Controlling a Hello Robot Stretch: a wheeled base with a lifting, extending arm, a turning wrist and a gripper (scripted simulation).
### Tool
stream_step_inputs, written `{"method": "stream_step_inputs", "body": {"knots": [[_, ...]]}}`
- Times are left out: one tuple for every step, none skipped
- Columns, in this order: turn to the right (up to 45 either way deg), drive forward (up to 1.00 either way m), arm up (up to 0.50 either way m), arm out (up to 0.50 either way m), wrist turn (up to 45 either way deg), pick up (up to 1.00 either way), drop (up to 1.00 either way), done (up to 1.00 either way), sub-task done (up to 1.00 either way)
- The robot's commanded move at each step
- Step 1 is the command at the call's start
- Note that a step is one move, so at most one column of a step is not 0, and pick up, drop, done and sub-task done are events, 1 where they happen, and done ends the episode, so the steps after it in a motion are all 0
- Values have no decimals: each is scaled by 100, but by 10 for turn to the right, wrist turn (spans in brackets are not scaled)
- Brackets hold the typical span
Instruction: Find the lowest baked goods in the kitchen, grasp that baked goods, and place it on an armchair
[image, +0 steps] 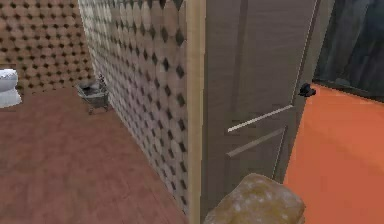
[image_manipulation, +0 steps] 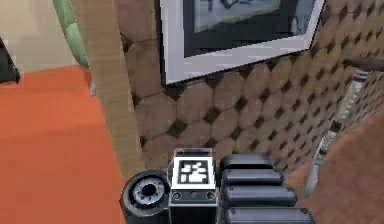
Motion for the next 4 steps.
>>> {"method": "stream_step_inputs", "body": {"knots": [[0, 35, 0, 0, 0, 0, 0, 0, 0], [450, 0, 0, 0, 0, 0, 0, 0, 0], [90, 0, 0, 0, 0, 0, 0, 0, 0], [30, 0, 0, 0, 0, 0, 0, 0, 0]]}}
